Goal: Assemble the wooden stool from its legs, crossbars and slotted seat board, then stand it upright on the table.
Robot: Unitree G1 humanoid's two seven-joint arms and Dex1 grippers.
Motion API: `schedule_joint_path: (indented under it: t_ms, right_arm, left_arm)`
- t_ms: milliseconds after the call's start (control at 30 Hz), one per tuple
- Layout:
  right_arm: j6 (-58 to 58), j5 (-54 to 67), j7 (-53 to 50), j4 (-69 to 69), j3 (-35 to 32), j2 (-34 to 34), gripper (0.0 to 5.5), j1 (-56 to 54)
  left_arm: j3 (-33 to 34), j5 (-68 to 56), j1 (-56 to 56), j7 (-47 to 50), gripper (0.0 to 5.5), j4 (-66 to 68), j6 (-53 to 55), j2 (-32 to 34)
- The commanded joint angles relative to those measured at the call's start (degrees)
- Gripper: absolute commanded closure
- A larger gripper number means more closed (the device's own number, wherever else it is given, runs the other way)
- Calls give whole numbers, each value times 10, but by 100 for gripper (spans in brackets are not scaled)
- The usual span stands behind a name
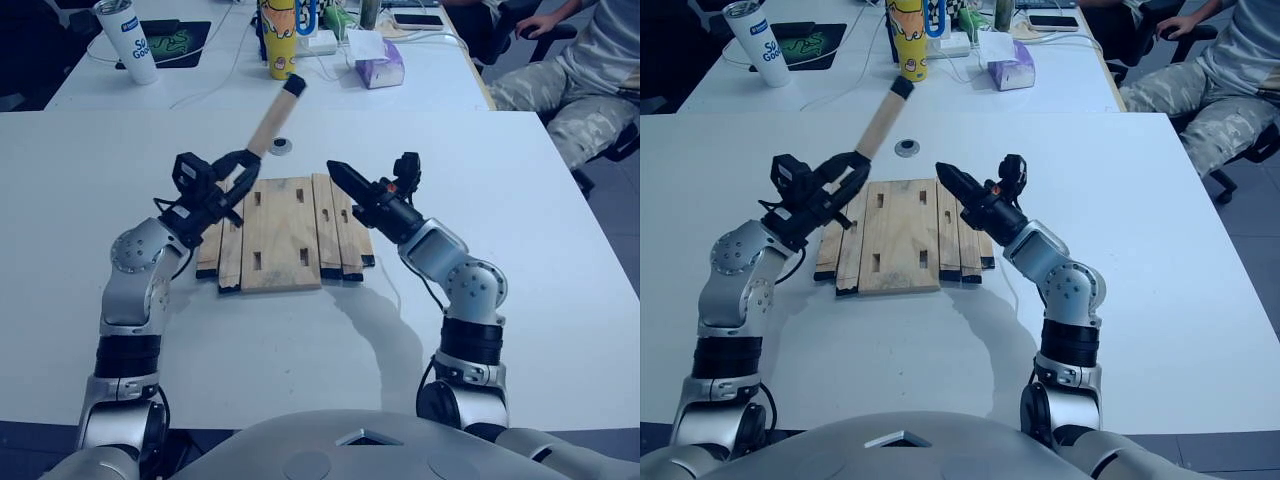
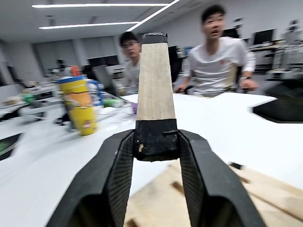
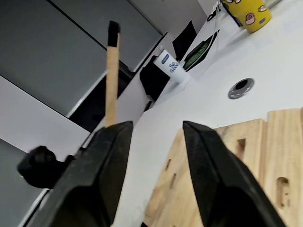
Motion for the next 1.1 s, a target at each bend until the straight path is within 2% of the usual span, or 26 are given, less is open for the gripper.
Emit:
schedule_joint_path:
  t_ms: [33,467,1000,1100]
  right_arm:
    - [23,53,-39,-1,-16,3,276,-19]
    - [-4,124,-86,5,-19,15,273,-35]
    - [-41,115,-101,25,-3,1,504,-35]
    - [-47,117,-103,23,-4,1,508,-34]
  left_arm:
    - [-9,-27,14,-24,414,-39,39,11]
    - [-52,-9,30,-62,414,-66,56,26]
    - [-59,8,34,-71,414,-72,43,31]
    - [-61,15,35,-71,414,-71,38,31]
